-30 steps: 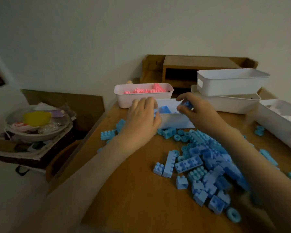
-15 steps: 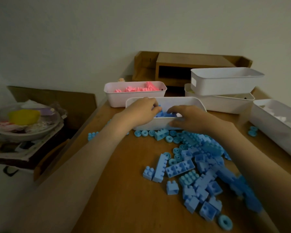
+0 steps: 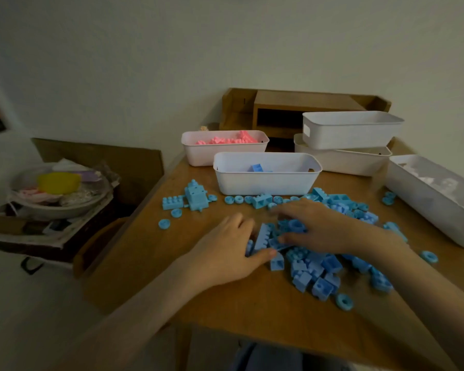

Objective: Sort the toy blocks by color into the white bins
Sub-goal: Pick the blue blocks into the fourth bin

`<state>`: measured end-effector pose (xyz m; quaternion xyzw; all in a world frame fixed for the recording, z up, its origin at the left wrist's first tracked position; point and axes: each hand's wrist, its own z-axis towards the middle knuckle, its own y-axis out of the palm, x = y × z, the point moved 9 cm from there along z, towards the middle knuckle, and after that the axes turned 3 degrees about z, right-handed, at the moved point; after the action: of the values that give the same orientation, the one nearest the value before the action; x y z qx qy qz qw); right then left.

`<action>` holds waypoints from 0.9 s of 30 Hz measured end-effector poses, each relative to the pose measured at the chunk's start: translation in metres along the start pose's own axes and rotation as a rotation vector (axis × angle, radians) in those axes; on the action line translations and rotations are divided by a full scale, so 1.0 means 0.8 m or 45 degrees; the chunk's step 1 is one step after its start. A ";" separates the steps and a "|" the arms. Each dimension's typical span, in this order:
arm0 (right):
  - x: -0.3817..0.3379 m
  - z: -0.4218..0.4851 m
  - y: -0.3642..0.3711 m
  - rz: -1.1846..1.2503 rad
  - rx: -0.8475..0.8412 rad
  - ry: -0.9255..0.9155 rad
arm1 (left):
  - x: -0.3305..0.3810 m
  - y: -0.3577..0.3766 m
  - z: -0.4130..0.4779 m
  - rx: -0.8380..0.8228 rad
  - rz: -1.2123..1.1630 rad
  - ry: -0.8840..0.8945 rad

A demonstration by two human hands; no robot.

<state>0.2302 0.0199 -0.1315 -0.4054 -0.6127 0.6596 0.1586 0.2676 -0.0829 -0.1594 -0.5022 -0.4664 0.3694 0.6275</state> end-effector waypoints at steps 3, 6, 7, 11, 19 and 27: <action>0.001 -0.007 0.008 -0.027 -0.077 0.014 | 0.000 -0.004 -0.004 0.007 -0.035 0.039; 0.007 -0.007 0.009 0.000 -0.084 0.049 | -0.001 -0.006 -0.005 0.009 -0.040 0.043; 0.008 -0.005 0.009 -0.003 -0.081 0.053 | -0.001 -0.007 -0.004 0.013 -0.040 0.035; 0.016 -0.004 0.010 -0.040 -0.097 0.083 | -0.003 -0.013 -0.001 0.040 -0.019 0.025; 0.024 0.004 -0.054 0.010 0.301 0.029 | -0.015 -0.044 0.018 0.158 -0.077 -0.010; 0.067 0.056 -0.125 0.055 0.820 0.076 | -0.049 -0.130 0.094 0.585 0.047 -0.104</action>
<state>0.1354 0.0467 -0.0592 -0.3666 -0.3586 0.8106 0.2827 0.1835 -0.1211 -0.0616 -0.3393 -0.3859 0.4974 0.6990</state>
